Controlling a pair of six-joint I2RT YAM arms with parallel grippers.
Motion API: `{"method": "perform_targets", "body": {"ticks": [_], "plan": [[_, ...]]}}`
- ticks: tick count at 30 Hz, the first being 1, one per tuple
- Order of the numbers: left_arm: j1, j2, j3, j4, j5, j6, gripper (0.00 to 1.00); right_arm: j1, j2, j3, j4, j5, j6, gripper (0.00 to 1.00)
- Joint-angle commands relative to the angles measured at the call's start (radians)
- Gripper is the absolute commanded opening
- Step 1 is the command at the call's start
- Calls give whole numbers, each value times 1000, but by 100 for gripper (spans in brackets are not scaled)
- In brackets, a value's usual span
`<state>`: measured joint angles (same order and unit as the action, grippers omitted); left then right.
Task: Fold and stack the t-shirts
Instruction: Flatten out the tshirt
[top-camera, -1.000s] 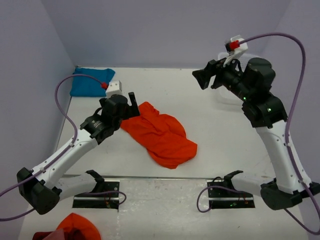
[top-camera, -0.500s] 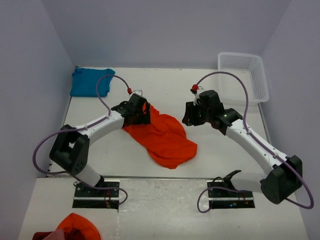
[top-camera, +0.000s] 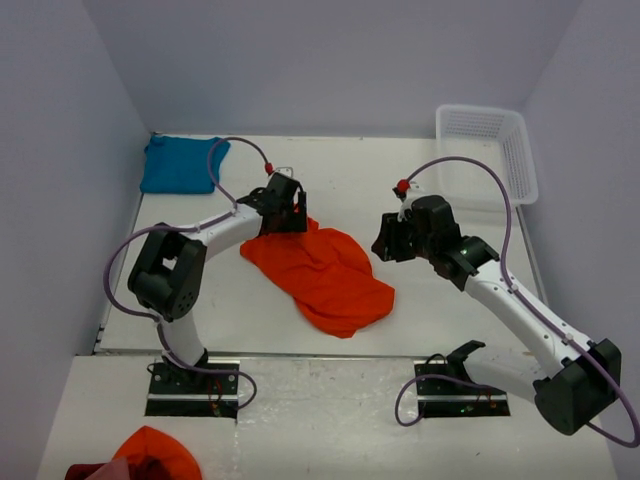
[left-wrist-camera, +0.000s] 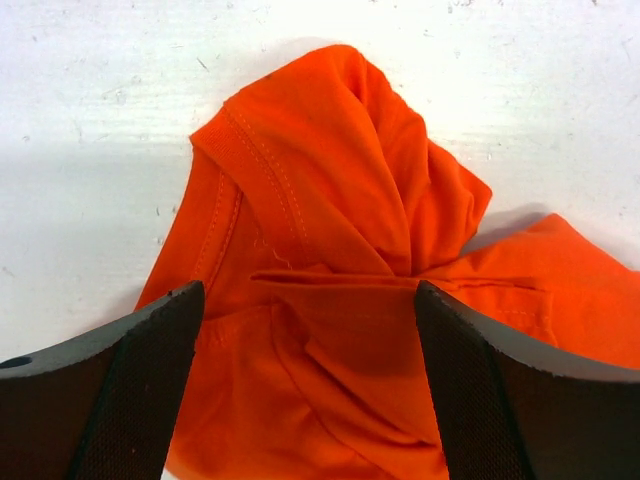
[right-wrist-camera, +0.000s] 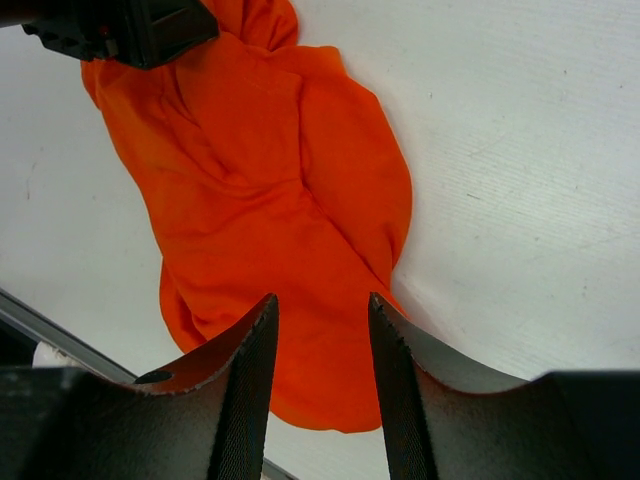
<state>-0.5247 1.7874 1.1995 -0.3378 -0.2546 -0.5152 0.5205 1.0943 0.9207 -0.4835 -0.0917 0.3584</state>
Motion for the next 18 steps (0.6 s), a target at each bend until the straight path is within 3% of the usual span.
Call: {"method": "perform_targets", "body": {"ticks": [1, 7, 11, 14, 16, 17, 18], "plan": [[29, 38, 48, 51, 46, 33, 86, 1, -30, -14, 45, 26, 2, 42], [48, 69, 46, 94, 150, 30, 77, 1, -30, -29, 51, 49, 5, 42], [54, 84, 41, 128, 236, 34, 64, 1, -24, -45, 72, 37, 19, 42], [60, 81, 40, 154, 293, 37, 39, 1, -11, -49, 83, 26, 27, 42], [63, 72, 38, 169, 331, 38, 30, 1, 1, -46, 83, 27, 31, 41], [63, 66, 38, 174, 337, 38, 19, 1, 13, -45, 82, 27, 33, 41], [65, 60, 37, 174, 341, 40, 0, 1, 19, -45, 83, 30, 34, 41]]}}
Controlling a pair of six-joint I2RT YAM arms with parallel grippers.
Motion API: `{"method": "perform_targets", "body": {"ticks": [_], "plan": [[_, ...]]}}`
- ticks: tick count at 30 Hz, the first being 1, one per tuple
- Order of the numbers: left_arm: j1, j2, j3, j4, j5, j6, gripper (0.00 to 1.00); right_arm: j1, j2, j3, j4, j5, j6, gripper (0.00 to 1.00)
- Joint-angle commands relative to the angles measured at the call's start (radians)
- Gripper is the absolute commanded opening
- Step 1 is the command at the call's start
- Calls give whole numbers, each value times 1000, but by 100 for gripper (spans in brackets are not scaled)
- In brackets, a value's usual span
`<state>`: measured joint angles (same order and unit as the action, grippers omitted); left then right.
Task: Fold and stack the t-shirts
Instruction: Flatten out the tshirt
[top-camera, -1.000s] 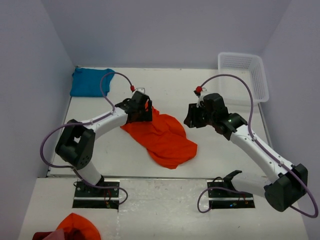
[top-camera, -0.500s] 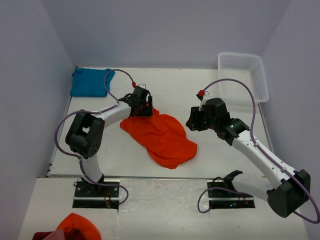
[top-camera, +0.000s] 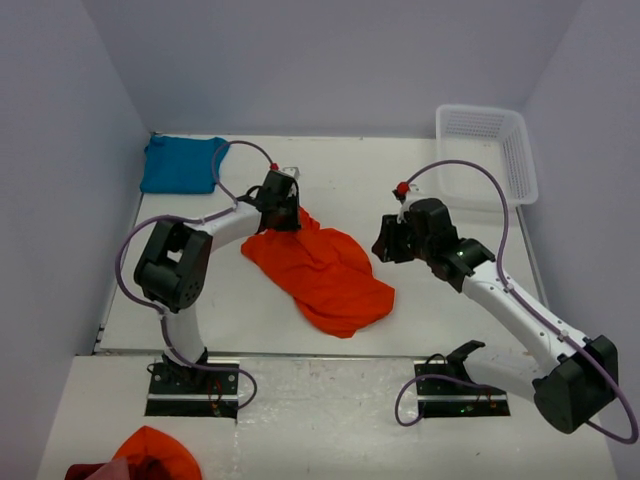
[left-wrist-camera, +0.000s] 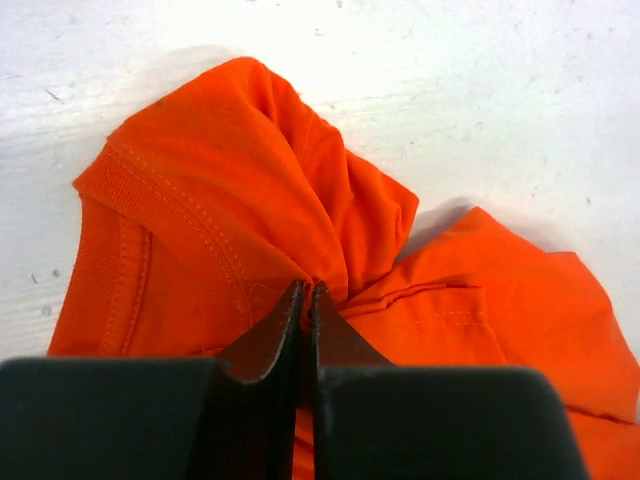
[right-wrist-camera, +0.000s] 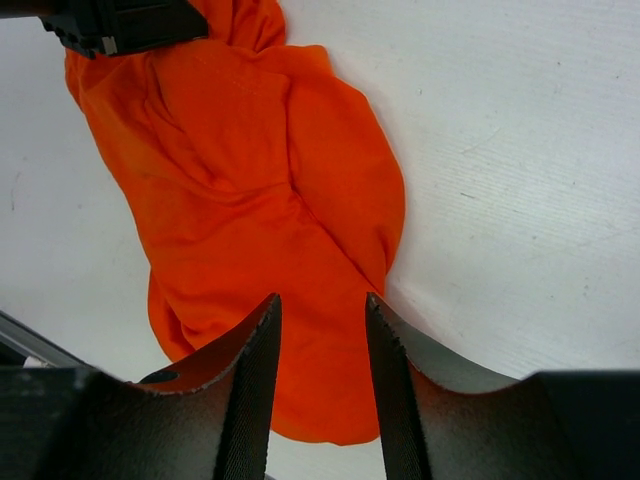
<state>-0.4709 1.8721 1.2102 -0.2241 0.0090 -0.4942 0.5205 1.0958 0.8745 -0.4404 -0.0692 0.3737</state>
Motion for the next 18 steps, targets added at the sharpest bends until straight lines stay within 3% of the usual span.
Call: {"method": "perform_targets", "body": {"ticks": [1, 7, 10, 11, 12, 18], "plan": [[11, -43, 26, 60, 78, 19, 0, 1, 22, -2, 43, 12, 24, 40], [12, -168, 45, 28, 83, 37, 0, 1, 93, 7, 28, 68, 42, 39], [12, -234, 93, -27, 77, 60, 0, 3, 119, 3, 19, 88, 56, 60], [12, -249, 109, -41, 75, 75, 0, 3, 124, 1, 11, 91, 62, 74], [12, -272, 141, -70, 74, 83, 0, 3, 131, -3, 2, 89, 74, 78], [12, -314, 239, -155, 52, 120, 0, 10, 141, -81, 20, 46, 117, 77]]}}
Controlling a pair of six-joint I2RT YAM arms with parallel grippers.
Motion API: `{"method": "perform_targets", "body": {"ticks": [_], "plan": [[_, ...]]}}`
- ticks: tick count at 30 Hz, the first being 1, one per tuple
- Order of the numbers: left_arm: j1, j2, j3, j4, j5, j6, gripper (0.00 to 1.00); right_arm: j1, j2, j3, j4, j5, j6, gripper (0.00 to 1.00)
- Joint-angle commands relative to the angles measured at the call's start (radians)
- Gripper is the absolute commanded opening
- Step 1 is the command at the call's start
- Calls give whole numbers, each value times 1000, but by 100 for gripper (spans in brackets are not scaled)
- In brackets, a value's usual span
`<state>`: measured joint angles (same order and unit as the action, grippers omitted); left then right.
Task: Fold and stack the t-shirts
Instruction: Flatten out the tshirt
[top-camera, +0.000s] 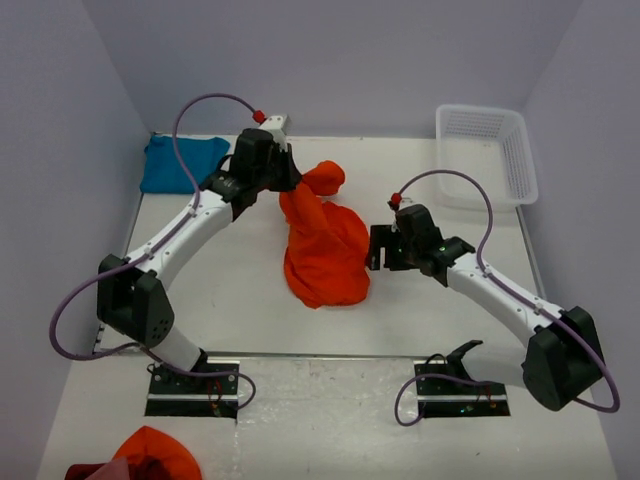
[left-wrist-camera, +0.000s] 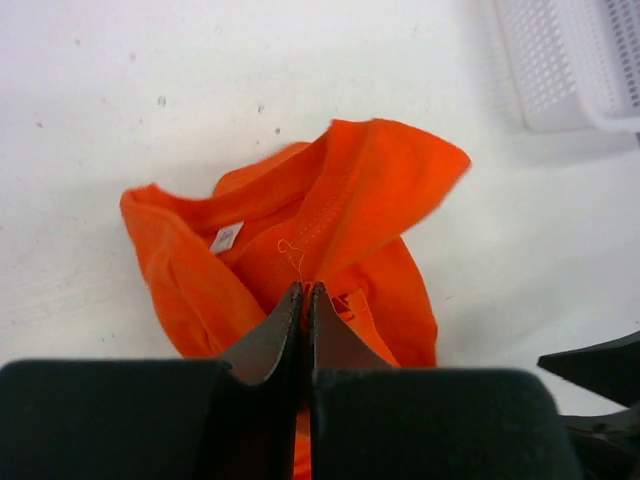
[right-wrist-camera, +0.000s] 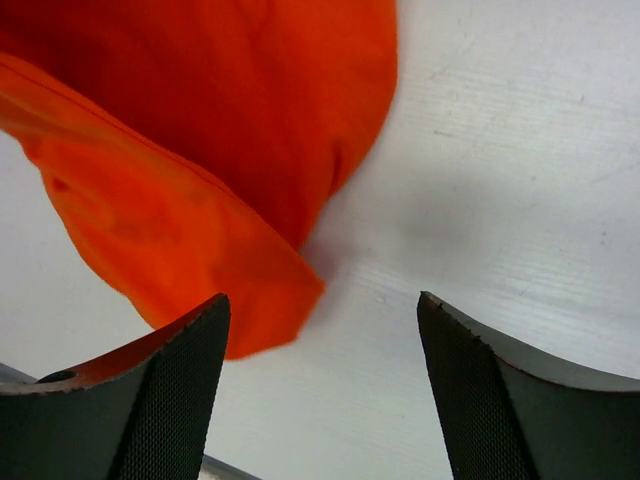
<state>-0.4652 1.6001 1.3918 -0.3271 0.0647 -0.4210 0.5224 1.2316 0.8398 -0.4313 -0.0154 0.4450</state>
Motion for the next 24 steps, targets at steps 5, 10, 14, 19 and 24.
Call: {"method": "perform_targets", "body": {"ticks": [5, 10, 14, 19, 24], "plan": [[7, -52, 43, -43, 26, 38, 0, 33, 40, -165, 147, -109, 95, 69], [5, -58, 15, -30, 38, 34, 0, 120, 126, -121, 203, -110, 74, 65], [7, -63, 15, -44, 35, 48, 0, 159, 221, -2, 146, -143, 58, 65], [5, -75, -4, -40, 38, 51, 0, 172, 321, 116, 137, -78, 29, 64], [7, -86, -17, -35, 52, 54, 0, 171, 381, 153, 149, -61, 29, 61]]}}
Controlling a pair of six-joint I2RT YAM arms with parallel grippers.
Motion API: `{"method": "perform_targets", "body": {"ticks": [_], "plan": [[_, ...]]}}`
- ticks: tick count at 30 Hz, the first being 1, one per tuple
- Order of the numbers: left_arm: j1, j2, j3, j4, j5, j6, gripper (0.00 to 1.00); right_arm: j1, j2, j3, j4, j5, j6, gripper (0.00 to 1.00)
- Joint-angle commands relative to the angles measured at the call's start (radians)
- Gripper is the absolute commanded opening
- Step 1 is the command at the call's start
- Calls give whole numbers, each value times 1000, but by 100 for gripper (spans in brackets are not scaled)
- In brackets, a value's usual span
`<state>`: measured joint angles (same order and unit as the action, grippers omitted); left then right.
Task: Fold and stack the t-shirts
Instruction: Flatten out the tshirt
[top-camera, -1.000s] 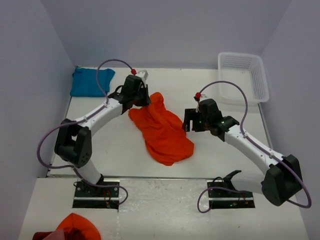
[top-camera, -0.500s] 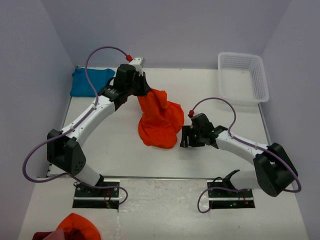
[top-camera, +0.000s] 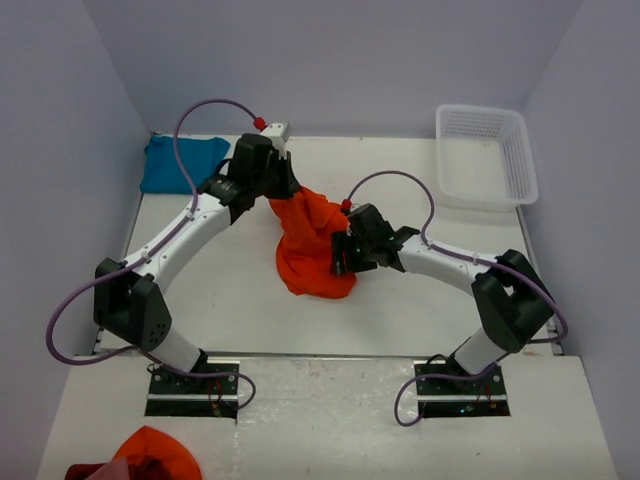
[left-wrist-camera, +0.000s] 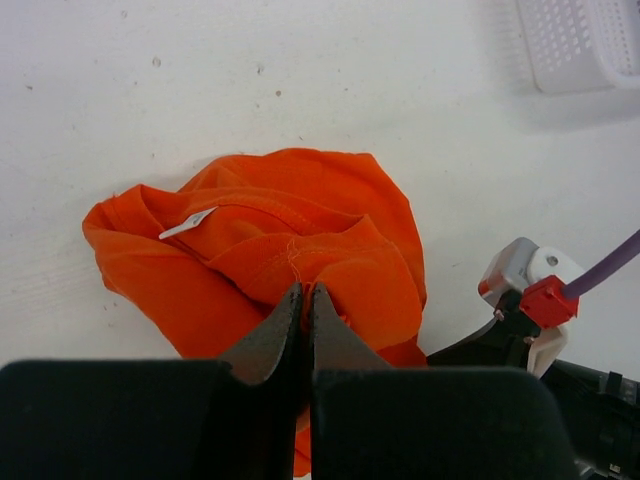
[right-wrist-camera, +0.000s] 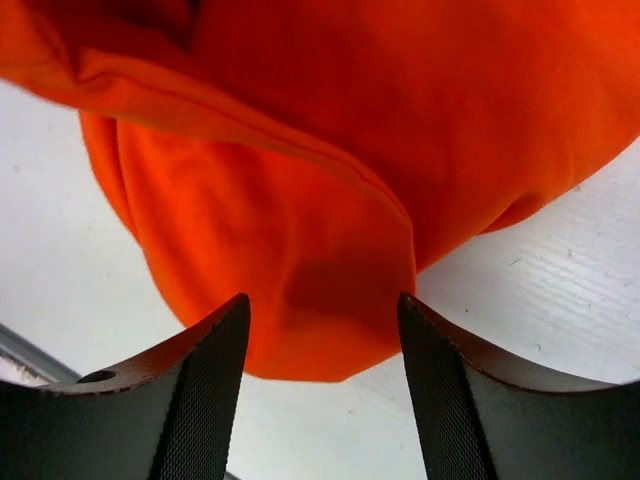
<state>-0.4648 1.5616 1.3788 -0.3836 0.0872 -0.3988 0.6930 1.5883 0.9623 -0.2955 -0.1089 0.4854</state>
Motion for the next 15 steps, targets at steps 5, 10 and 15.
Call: {"method": "perform_targets", "body": {"ticks": [5, 10, 15], "plan": [[6, -55, -11, 17, 32, 44, 0, 0, 58, 19, 38, 61, 7, 61], [6, -58, -15, 18, 32, 48, 0, -3, 59, 12, 38, 107, 19, 60], [6, -52, -18, 23, 45, 44, 0, -6, 71, 18, 38, 101, 19, 60]]}}
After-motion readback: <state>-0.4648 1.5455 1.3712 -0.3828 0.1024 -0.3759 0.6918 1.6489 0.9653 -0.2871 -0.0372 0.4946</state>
